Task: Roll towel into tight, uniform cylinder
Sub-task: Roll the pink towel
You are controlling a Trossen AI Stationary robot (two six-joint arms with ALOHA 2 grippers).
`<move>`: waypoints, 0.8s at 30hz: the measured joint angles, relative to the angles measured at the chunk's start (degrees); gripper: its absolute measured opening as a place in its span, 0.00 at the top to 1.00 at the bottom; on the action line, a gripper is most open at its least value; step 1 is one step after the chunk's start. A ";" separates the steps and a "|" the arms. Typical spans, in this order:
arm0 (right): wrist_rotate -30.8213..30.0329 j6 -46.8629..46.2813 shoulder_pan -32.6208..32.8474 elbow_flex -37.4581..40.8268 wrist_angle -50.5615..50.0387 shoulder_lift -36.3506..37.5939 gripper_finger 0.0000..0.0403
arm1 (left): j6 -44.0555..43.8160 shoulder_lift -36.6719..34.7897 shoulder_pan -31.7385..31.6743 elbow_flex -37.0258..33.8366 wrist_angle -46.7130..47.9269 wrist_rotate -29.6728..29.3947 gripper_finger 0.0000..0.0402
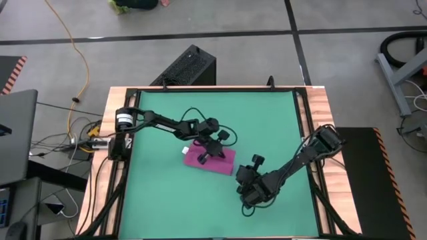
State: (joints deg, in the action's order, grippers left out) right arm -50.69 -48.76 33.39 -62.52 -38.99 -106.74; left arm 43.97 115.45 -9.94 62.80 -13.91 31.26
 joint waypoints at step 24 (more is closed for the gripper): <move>8.63 17.18 -7.01 10.94 36.19 0.08 0.98 | 1.46 1.95 -0.34 0.18 -0.43 -3.91 1.00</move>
State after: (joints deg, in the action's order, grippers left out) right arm -42.05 -31.58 26.38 -51.58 -2.80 -106.66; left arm 45.42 117.40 -10.28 62.98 -14.35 27.35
